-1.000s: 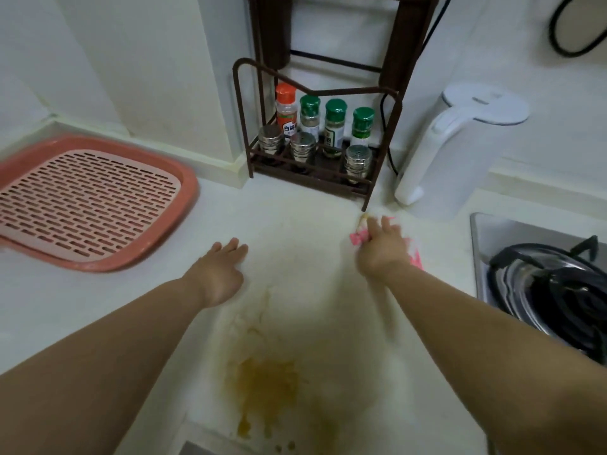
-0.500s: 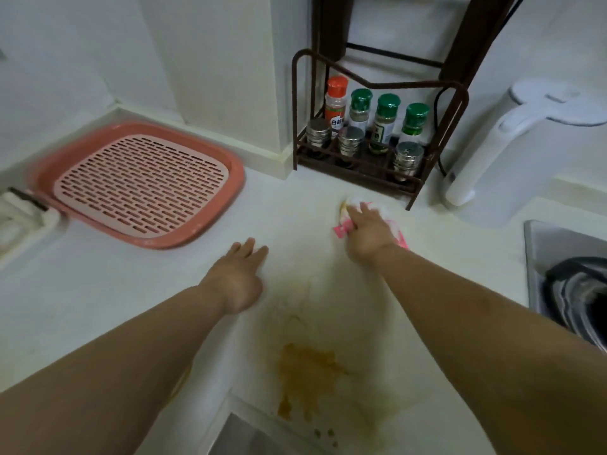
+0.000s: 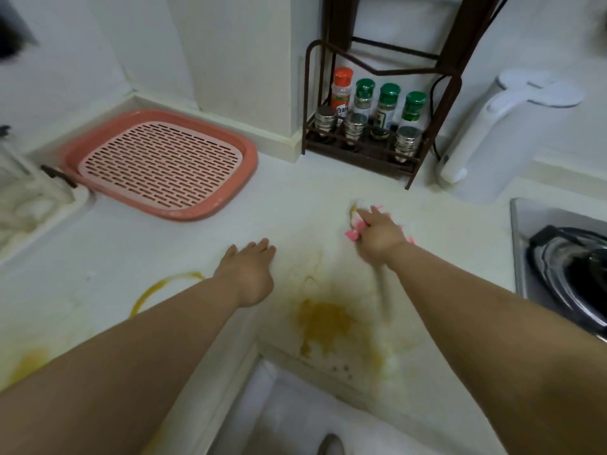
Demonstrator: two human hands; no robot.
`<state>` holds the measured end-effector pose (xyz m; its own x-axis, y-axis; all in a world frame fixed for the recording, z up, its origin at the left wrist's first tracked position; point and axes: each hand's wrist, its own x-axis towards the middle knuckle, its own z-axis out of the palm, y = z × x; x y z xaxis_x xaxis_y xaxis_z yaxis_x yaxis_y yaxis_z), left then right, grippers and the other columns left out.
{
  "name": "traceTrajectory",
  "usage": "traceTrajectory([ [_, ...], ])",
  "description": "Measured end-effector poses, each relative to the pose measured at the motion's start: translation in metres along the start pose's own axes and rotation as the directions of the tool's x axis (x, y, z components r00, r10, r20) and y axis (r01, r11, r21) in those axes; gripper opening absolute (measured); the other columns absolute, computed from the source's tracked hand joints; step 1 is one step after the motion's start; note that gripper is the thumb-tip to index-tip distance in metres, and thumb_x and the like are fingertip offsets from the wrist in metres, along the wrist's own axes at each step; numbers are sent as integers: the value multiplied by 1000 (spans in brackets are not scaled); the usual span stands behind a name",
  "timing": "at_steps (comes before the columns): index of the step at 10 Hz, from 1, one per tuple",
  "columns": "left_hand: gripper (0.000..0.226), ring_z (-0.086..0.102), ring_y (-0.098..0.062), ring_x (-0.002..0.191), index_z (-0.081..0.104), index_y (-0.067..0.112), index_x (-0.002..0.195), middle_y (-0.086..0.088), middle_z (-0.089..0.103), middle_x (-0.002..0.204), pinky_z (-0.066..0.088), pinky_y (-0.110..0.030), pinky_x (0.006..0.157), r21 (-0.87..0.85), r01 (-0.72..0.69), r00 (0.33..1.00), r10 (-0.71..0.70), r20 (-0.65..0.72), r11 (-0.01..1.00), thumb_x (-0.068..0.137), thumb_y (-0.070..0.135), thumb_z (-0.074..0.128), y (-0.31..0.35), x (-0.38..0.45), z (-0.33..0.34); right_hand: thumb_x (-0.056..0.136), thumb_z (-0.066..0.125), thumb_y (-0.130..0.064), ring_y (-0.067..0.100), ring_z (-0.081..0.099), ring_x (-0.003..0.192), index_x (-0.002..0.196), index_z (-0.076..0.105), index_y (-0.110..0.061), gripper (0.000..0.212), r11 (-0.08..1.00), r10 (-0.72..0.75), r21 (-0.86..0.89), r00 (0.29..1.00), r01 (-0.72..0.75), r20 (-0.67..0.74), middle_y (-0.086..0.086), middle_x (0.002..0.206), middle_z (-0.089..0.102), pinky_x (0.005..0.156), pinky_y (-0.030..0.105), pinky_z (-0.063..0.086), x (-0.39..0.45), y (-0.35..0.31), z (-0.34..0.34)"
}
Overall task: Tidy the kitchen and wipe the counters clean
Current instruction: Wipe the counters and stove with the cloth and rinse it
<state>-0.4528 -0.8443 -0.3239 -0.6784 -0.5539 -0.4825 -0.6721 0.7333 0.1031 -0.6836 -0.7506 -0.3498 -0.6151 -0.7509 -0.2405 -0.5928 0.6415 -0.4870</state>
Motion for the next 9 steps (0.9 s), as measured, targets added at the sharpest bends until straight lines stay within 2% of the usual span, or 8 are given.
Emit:
traceTrajectory([
  [1, 67, 4, -17, 148, 10, 12, 152, -1, -1, 161, 0, -41, 120, 19, 28, 999, -27, -40, 999, 91, 12, 36, -4, -9, 8, 98, 40, -12, 27, 13, 146, 147, 34, -23, 51, 974, -197, -100, 978, 203, 67, 4, 158, 20, 117, 46, 10, -2, -53, 43],
  [2, 63, 9, -18, 147, 16, 11, 151, -4, 4, 161, 2, -41, 120, 29, 14, 998, -12, -64, 999, 91, 14, 37, -6, -17, 14, 97, 48, -9, 21, 55, 112, 128, 54, -14, 32, 910, -369, 277, 906, 307, 209, 15, 127, 51, 97, 34, 45, -57, -69, 68],
  [3, 64, 5, -19, 148, 12, 9, 151, -5, 1, 161, 1, -41, 120, 8, 17, 998, -16, -56, 1000, 92, 14, 35, -4, -23, 17, 88, 49, 6, 9, 48, 56, 104, 53, 1, 17, 829, -447, 463, 868, 312, 215, 0, 72, 48, 54, 21, 45, -108, -27, 54],
  [4, 63, 3, -19, 148, 9, 8, 152, -4, -2, 161, -1, -41, 120, 9, -10, 999, 10, -46, 1000, 93, 14, 31, 0, -30, 21, 94, 45, 2, -2, 54, 98, 126, 56, -6, 34, 910, -165, 407, 970, 79, 180, -9, 108, 55, 90, 16, 41, -113, 13, 23],
  [5, 64, 2, -19, 148, 9, 9, 152, -3, -2, 161, 0, -41, 120, -7, -43, 998, 43, -53, 999, 92, 11, 32, -1, -41, 29, 98, 42, 1, -5, 49, 90, 142, 43, -6, 44, 966, 17, 259, 998, -1, -58, 11, 126, 52, 97, 19, 45, -82, 32, 11],
  [6, 64, 3, -18, 148, 10, 10, 152, -3, -1, 161, 1, -42, 120, 17, -61, 996, 62, -63, 998, 93, 11, 33, -2, -51, 35, 96, 43, -8, 7, 20, 110, 144, 41, -20, 49, 987, -157, -47, 987, 155, -29, 3, 150, 33, 118, 42, 19, -73, -14, 48],
  [8, 69, 4, -21, 148, 10, 8, 151, -6, -1, 160, 5, -41, 119, 5, -26, 997, 27, -69, 1000, 89, 10, 39, 6, -58, 42, 99, 38, -5, -10, 25, 116, 93, 40, -53, 49, 834, -551, 92, 827, 543, 116, -22, 119, 35, 98, 7, 15, -157, -28, 77],
  [9, 69, 1, -21, 148, 6, 6, 152, -6, -4, 160, 2, -40, 120, -7, -8, 999, 8, -51, 1000, 90, 8, 38, 14, -64, 44, 94, 45, 0, -10, 43, 73, 89, 55, -29, 32, 815, -570, 192, 814, 546, 106, -14, 88, 45, 67, 7, 38, -178, 13, 49],
])
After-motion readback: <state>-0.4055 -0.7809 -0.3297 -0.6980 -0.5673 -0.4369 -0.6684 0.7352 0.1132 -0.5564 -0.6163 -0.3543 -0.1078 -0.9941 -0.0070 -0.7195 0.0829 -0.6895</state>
